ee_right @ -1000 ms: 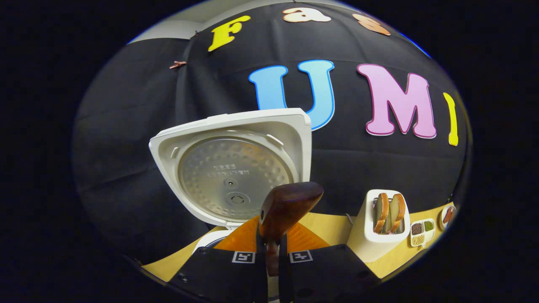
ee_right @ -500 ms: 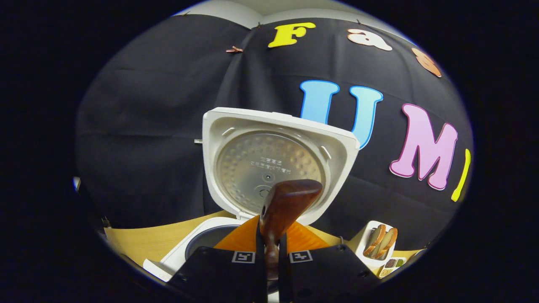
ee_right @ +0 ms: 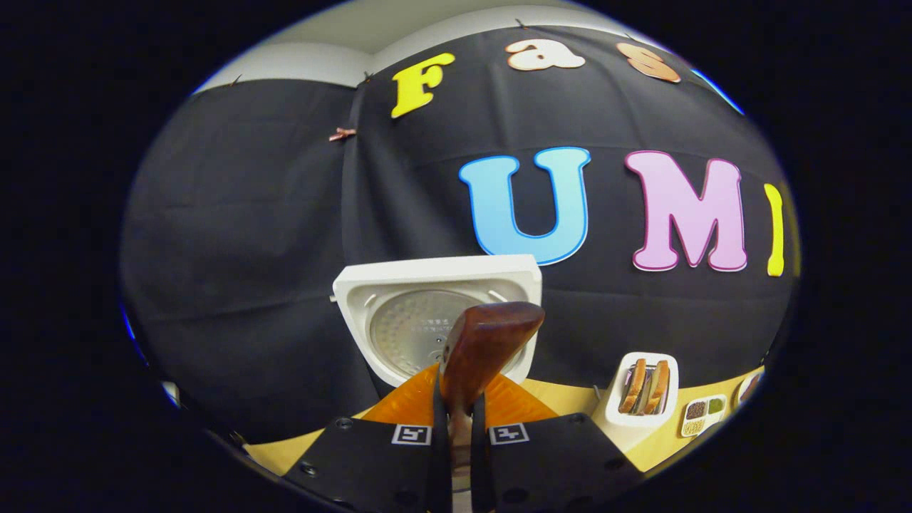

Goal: Close the left gripper, press the button to open the rice cooker; take a wooden spoon from the chopstick holder with the right hand, scoop a spoonful of rice and pour it into the rice cooker, then put the wooden spoon back into the chopstick holder.

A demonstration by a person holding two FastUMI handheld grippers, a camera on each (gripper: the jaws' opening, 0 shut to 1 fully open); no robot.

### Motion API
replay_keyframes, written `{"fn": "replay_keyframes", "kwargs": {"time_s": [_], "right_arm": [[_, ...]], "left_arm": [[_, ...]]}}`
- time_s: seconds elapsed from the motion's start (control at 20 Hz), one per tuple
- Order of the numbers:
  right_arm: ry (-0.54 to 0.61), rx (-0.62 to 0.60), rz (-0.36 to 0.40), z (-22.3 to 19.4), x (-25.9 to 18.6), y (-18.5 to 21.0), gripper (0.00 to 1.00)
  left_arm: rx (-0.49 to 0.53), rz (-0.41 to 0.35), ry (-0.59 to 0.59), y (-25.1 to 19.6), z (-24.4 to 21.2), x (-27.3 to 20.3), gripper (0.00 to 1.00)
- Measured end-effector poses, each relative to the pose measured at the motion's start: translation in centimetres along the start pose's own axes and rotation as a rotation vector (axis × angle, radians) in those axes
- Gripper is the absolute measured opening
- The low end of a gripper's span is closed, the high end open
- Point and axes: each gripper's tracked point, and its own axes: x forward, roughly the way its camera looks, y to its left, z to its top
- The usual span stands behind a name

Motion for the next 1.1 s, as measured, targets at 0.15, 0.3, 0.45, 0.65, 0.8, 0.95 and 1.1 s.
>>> {"fn": "replay_keyframes", "kwargs": {"time_s": [0.15, 0.3, 0.45, 0.65, 0.8, 0.95, 1.1], "right_arm": [[-0.035, 0.059, -0.03, 2.6, -3.6, -3.5, 0.14], [-0.065, 0.098, -0.07, 4.6, -7.9, -7.9, 0.14], [-0.075, 0.1, -0.131, 5.6, -12.1, -13.4, 0.14], [-0.075, 0.133, -0.236, 5.2, -17.7, -21.4, 0.14], [-0.065, 0.158, -0.332, 4.1, -21.3, -28.1, 0.14], [-0.059, 0.229, -0.422, 2.5, -24.3, -34.3, 0.14], [-0.033, 0.299, -0.499, 0.0, -26.8, -39.3, 0.14]], "left_arm": [[0.006, -0.019, -0.01, -2.6, 0.6, 0.2, 0.96], [0.017, -0.035, -0.017, -5.6, 1.3, 0.3, 0.96], [0.026, -0.041, -0.023, -8.6, 1.8, 0.4, 0.96], [0.021, -0.032, -0.051, -11.6, 3.2, 0.7, 0.96], [0.032, -0.003, -0.065, -13.1, 3.8, 1.3, 0.96], [0.043, 0.022, -0.066, -14.5, 4.3, 1.8, 0.96], [0.031, 0.043, -0.064, -16.2, 4.3, 2.2, 0.95]]}}
